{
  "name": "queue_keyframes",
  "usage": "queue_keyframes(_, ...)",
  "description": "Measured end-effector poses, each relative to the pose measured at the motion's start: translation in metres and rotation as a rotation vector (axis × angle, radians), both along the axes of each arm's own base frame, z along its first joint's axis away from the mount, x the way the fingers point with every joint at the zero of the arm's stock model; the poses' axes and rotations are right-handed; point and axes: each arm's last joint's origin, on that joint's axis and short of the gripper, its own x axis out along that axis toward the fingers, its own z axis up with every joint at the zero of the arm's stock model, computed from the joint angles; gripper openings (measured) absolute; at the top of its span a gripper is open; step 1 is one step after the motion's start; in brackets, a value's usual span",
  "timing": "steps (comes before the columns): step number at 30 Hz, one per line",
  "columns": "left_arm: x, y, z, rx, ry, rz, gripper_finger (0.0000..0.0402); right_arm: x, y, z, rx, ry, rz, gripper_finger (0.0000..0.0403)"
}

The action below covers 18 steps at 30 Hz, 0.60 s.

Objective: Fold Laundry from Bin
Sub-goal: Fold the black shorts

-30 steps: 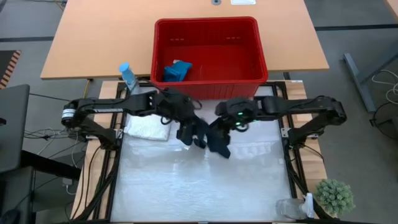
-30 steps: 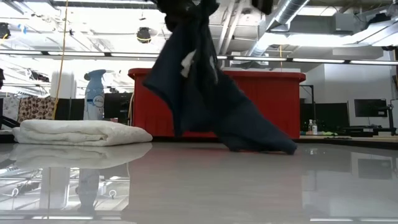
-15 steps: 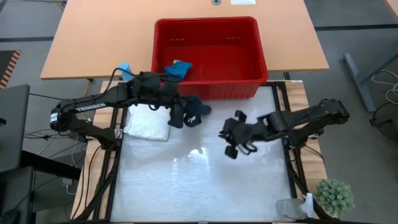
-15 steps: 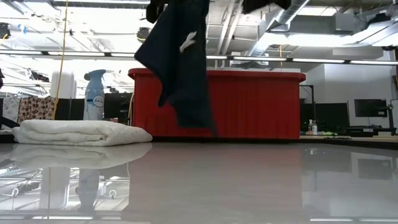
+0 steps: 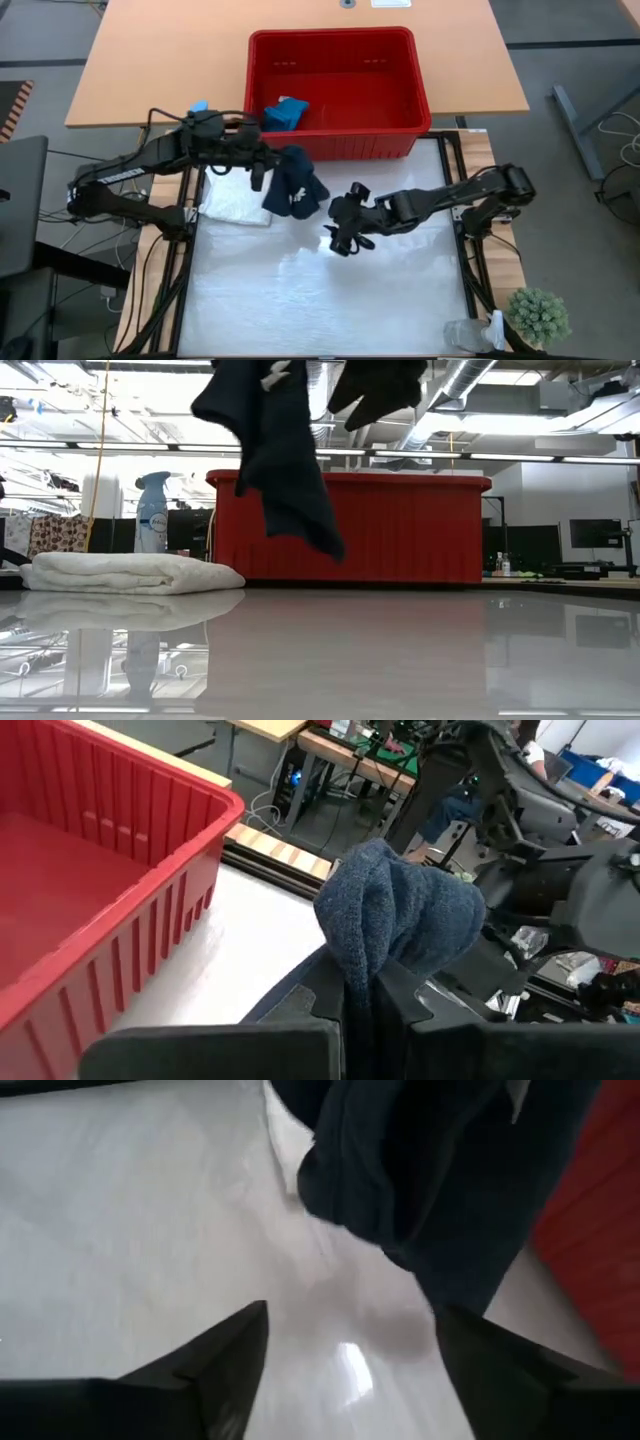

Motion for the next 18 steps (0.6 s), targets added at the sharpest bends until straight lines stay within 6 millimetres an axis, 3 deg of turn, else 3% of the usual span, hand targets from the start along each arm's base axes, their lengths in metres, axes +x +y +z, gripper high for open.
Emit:
queue_keyframes(6,-0.010,-0.002,0.005,-0.001,-0.016,0.010,0.0003,0.012,-0.020,0.009,-0.074,-0.090,0.018,0.0343)
queue_keyframes(18,-0.012,-0.003,0.007,0.004,-0.031,0.012,0.0007,0.023,-0.055,0.020,-0.057,-0.215,-0.017,0.0342)
